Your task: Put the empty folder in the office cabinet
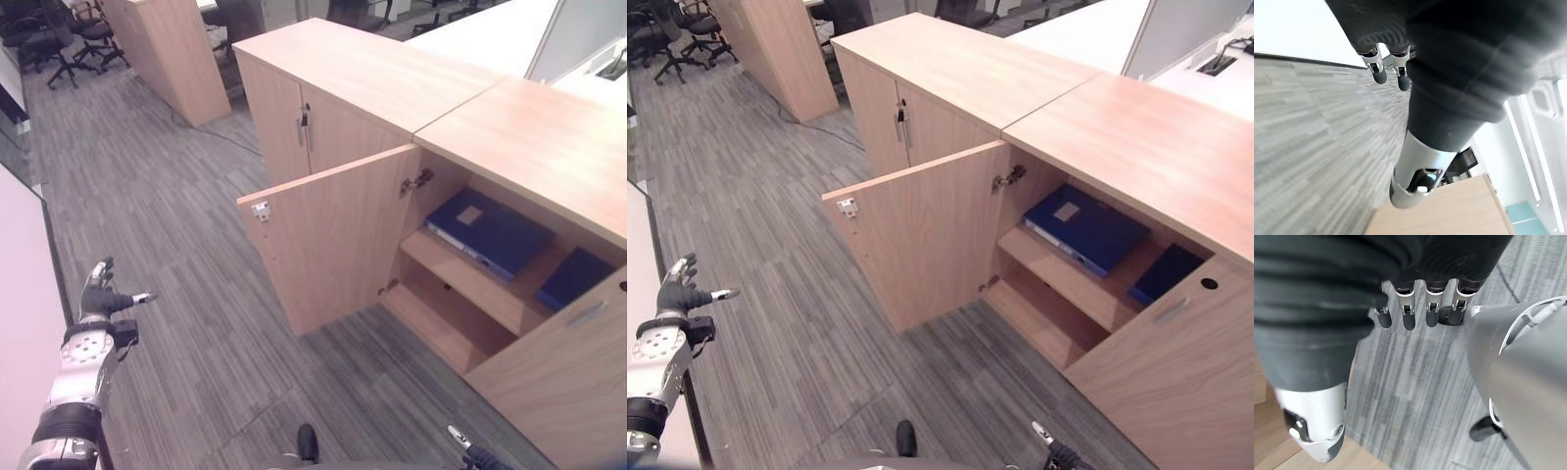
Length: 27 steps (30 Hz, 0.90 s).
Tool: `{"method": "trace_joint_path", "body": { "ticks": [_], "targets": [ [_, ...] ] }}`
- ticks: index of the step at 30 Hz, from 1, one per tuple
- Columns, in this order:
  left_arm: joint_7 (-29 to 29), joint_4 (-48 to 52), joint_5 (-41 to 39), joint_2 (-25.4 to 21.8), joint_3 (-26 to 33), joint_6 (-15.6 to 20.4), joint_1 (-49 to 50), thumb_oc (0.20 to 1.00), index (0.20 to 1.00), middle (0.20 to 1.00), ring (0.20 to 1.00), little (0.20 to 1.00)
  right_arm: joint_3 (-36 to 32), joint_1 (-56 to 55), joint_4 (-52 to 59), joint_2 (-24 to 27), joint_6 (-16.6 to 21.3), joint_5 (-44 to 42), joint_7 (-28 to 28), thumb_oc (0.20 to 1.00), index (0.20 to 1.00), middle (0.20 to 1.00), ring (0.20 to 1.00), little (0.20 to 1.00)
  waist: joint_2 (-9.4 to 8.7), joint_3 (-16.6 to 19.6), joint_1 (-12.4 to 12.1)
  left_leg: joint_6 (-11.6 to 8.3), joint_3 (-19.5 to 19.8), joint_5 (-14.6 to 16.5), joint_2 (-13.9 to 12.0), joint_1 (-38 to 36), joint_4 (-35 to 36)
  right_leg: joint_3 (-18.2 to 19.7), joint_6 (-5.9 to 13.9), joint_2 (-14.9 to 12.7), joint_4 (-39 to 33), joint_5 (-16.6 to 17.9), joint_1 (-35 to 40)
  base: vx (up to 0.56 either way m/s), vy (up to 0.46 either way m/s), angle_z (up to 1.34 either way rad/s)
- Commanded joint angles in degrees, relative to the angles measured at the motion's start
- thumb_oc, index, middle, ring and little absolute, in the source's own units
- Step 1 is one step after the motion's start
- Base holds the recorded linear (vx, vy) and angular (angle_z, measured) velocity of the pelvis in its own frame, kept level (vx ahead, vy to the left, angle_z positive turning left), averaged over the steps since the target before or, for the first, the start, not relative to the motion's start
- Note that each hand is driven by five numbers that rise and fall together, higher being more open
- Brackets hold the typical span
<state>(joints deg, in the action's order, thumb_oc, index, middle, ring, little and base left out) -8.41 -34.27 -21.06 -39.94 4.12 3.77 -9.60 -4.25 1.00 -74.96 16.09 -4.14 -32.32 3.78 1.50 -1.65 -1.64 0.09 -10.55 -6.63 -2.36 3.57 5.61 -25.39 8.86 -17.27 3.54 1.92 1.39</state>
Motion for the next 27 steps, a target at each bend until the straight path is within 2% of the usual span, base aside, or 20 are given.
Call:
{"method": "trace_joint_path", "body": {
  "ticks": [1,2,5,7,8,9,10,11,13,16,17,19,21,22,23,24,25,27],
  "targets": [
    [-0.62,-2.35,-0.61,-0.23,0.72,2.28,-5.69,1.000,1.000,1.000,1.000,1.000,-0.19,2.49,-1.99,2.10,1.90,-2.20,-0.85,1.000,1.000,1.000,1.000,1.000,2.31,0.15,0.38,-2.54,1.56,6.24,1.36,-2.42,-1.18,2.10,-0.61,4.51,0.30,-4.38,-1.74,0.03,-0.036,0.04],
    [-0.53,-2.15,-0.86,0.12,0.61,2.22,-5.59,1.000,1.000,1.000,1.000,1.000,0.17,2.75,-2.33,1.77,1.86,-2.27,-0.79,1.000,1.000,1.000,1.000,1.000,2.03,-0.02,0.56,-2.58,1.76,6.23,1.44,-3.05,-1.12,3.42,-1.24,5.72,-0.53,-4.56,-1.28,0.03,-0.035,0.03],
    [-0.21,-1.56,-1.20,1.14,1.10,2.15,-4.69,1.000,1.000,1.000,1.000,1.000,0.45,2.73,-3.43,1.29,1.46,-2.31,-0.57,1.000,1.000,1.000,1.000,1.000,1.31,0.04,0.57,-2.97,1.11,6.62,0.99,-4.38,-1.12,4.64,-1.27,7.44,-3.24,-3.75,0.36,0.10,-0.128,-0.11],
    [-0.07,-1.77,-2.24,1.68,1.78,2.21,-3.67,1.000,1.000,1.000,1.000,1.000,0.91,3.05,-3.93,0.93,1.48,-1.84,-0.44,1.000,1.000,1.000,1.000,1.000,0.33,0.01,0.56,-3.75,0.38,8.31,-0.61,-4.19,-5.65,5.23,-1.70,9.34,-5.78,-3.65,1.99,0.06,-0.165,-0.31],
    [-0.07,-1.77,-2.24,1.68,1.78,2.21,-3.67,1.000,1.000,1.000,1.000,1.000,0.91,3.05,-3.93,0.93,1.48,-1.84,-0.44,1.000,1.000,1.000,1.000,1.000,0.33,0.02,0.56,-3.75,0.38,8.34,-0.62,-4.16,-5.69,5.23,-1.70,9.34,-5.78,-3.65,1.99,-0.04,-0.196,-0.30],
    [-0.27,-1.62,-2.41,1.97,1.87,2.13,-3.36,1.000,1.000,1.000,1.000,1.000,0.75,2.77,-3.99,1.02,1.83,-2.83,-0.96,1.000,1.000,1.000,1.000,1.000,-1.02,-1.70,0.58,-4.78,-0.05,10.06,-3.22,-0.15,-15.19,5.46,-2.80,9.79,-6.00,-4.03,2.62,-0.07,-0.191,-0.17],
    [-0.22,-1.25,-2.65,2.38,1.89,2.05,-3.10,1.000,1.000,1.000,1.000,1.000,0.79,2.70,-4.14,1.09,1.70,-2.95,-0.97,1.000,1.000,1.000,1.000,1.000,-1.32,-2.10,0.50,-5.09,-0.03,10.70,-4.20,2.21,-19.67,5.22,-3.36,10.10,-6.53,-4.14,3.14,-0.08,-0.226,-0.07],
    [-0.15,-0.75,-2.86,2.87,1.90,2.15,-2.90,1.000,1.000,1.000,1.000,1.000,0.95,2.65,-4.21,1.31,1.68,-2.61,-1.11,1.000,1.000,1.000,1.000,1.000,-1.57,-2.38,0.27,-5.57,0.49,10.24,-4.96,4.23,-23.33,5.01,-3.80,10.42,-7.10,-4.29,3.74,-0.03,-0.084,-0.04],
    [-0.15,-0.41,-2.98,3.39,1.85,2.11,-2.73,1.000,1.000,1.000,1.000,1.000,0.95,2.59,-4.30,1.50,1.54,-2.35,-1.14,1.000,1.000,1.000,1.000,1.000,-1.68,-2.66,0.16,-6.05,1.15,9.30,-5.85,5.35,-24.79,5.02,-4.00,10.67,-7.72,-4.36,4.27,0.00,-0.024,-0.03],
    [-0.29,-0.03,-3.29,3.53,2.44,1.99,-2.03,1.000,1.000,1.000,1.000,1.000,1.42,2.43,-3.73,1.91,1.43,-1.51,-0.91,1.000,1.000,1.000,1.000,1.000,-2.02,-2.31,0.04,-6.19,2.27,8.26,-8.36,4.58,-20.34,5.86,-3.51,10.73,-8.36,-4.55,4.50,0.07,0.055,-0.03],
    [-0.46,-0.27,-3.39,2.91,2.73,2.16,-1.92,1.000,1.000,1.000,1.000,1.000,1.67,1.96,-3.50,2.22,1.41,-0.55,-0.77,1.000,1.000,1.000,1.000,1.000,-2.11,-1.65,-0.13,-6.86,4.48,5.11,-10.15,3.62,-13.88,6.33,-2.98,10.84,-8.54,-4.71,4.24,0.14,0.137,-0.23],
    [-0.70,-1.54,-3.63,2.50,1.82,2.23,-3.17,1.000,1.000,1.000,1.000,1.000,1.49,1.35,-3.44,2.76,1.55,0.19,-1.13,1.000,1.000,1.000,1.000,1.000,-1.87,-1.23,0.18,-8.21,6.37,0.30,-12.63,4.70,-6.80,6.27,-2.50,10.91,-8.54,-5.49,4.16,0.13,0.138,-0.24],
    [-1.40,-3.50,-4.28,2.66,0.57,2.36,-5.06,1.000,1.000,1.000,1.000,1.000,1.18,0.70,-3.20,3.29,1.74,0.26,-1.55,1.000,1.000,1.000,1.000,1.000,-1.31,-1.37,0.72,-8.94,5.47,-1.51,-14.49,5.61,-3.52,5.85,-2.04,10.56,-8.54,-6.40,4.51,0.10,0.138,0.07],
    [-1.40,-3.66,-4.33,2.67,0.44,2.45,-5.20,1.000,1.000,1.000,1.000,1.000,1.13,0.66,-3.19,3.31,1.74,0.26,-1.56,1.000,1.000,1.000,1.000,1.000,-1.28,-1.50,0.65,-9.05,5.42,-1.52,-14.56,5.25,-3.27,5.86,-2.07,10.63,-8.54,-6.55,4.73,0.10,0.163,-0.03],
    [-1.25,-4.18,-5.24,3.16,0.37,2.65,-5.53,1.000,1.000,1.000,1.000,1.000,1.00,0.42,-3.15,3.44,1.74,0.30,-1.34,1.000,1.000,1.000,1.000,1.000,-0.27,-1.08,0.78,-9.19,4.97,-1.15,-14.94,3.53,-1.36,5.88,-1.64,10.61,-8.54,-6.42,4.94,0.17,0.250,-0.12],
    [-0.89,-4.07,-5.43,3.94,-0.13,2.64,-6.23,1.000,1.000,1.000,1.000,1.000,0.27,-0.39,-3.28,3.80,1.77,0.93,-1.19,1.000,1.000,1.000,1.000,1.000,1.55,0.24,1.40,-10.18,4.62,-1.86,-14.44,2.48,-0.61,5.57,-0.89,9.89,-8.54,-5.88,4.96,0.16,0.257,-0.04],
    [-0.90,-4.11,-5.44,4.00,-0.20,2.66,-6.27,1.000,1.000,1.000,1.000,1.000,0.21,-0.44,-3.26,3.84,1.77,0.94,-1.18,1.000,1.000,1.000,1.000,1.000,1.59,0.39,1.38,-10.16,4.65,-1.87,-14.41,2.64,-0.61,5.54,-0.86,9.88,-8.54,-5.86,4.83,0.15,0.333,0.10],
    [-0.92,-5.45,-5.90,4.61,-1.01,2.87,-7.12,1.000,1.000,1.000,1.000,1.000,-0.85,-0.29,-3.38,4.46,1.35,1.13,-1.23,1.000,1.000,1.000,1.000,1.000,2.30,1.15,1.50,-9.86,3.81,-0.47,-12.23,1.56,-0.76,5.55,0.86,6.67,-8.54,-4.39,4.78,0.12,0.345,0.03]
  ]
}}
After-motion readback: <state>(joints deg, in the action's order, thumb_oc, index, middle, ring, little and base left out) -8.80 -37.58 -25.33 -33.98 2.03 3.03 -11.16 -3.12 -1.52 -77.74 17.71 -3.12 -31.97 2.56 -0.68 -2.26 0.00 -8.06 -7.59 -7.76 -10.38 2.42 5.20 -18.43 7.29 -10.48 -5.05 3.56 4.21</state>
